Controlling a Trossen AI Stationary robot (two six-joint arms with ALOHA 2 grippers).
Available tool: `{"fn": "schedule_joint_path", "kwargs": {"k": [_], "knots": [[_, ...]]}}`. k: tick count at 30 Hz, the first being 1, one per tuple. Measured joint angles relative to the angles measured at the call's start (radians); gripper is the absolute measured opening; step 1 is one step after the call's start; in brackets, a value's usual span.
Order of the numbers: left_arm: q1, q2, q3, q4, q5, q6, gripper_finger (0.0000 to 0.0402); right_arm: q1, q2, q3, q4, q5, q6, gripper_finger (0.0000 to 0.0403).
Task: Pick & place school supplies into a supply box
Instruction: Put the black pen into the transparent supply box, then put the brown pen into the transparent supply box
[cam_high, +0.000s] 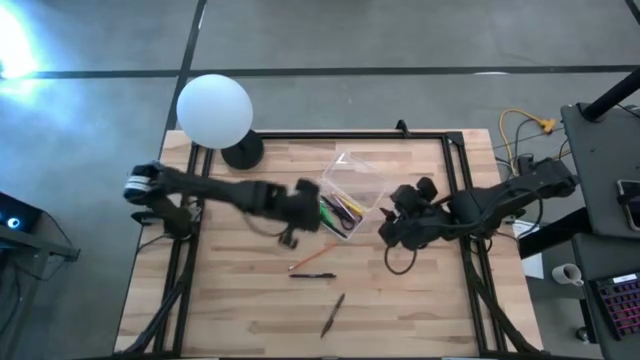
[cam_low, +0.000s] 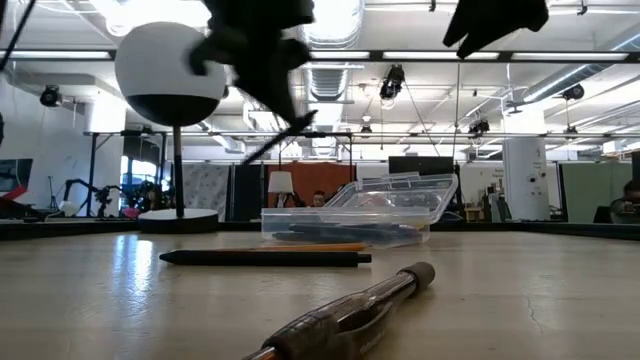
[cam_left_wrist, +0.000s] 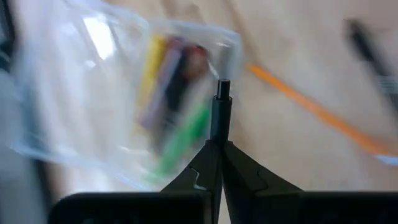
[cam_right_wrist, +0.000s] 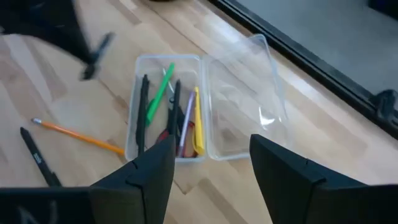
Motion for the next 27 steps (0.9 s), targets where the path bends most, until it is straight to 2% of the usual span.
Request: {"fn": "schedule_joint_path", "kwargs": {"k": [3, 7, 12, 15, 18, 22, 27], "knots": [[0.067, 0.122, 0.164, -0.013, 0.025, 0.162, 0.0001, 0.003, -0.002, 0.0, -0.023, -0.01, 0.019, 0.0198], [0.105, 0.301, 0.376, -0.088, 0.082, 0.289, 0.0001, 0.011, 0.015, 0.0, -0.041, -0.07, 0.028, 0.0198], [0.119, 0.456, 0.532, -0.205, 0.113, 0.407, 0.0001, 0.07, 0.024, 0.002, -0.155, -0.145, 0.147, 0.0198], [0.144, 0.488, 0.549, -0.188, 0.203, 0.411, 0.0, 0.134, 0.023, 0.001, -0.234, -0.142, 0.268, 0.0198], [0.165, 0.493, 0.527, -0.126, 0.225, 0.364, 0.0013, 0.197, 0.021, -0.001, -0.283, -0.126, 0.371, 0.0198], [0.178, 0.493, 0.497, -0.15, 0.226, 0.275, 0.0063, 0.261, 0.024, -0.007, -0.299, -0.079, 0.439, 0.0198], [0.167, 0.473, 0.477, -0.189, 0.221, 0.19, 0.0131, 0.271, 0.024, -0.03, -0.294, -0.061, 0.441, 0.0198]]}}
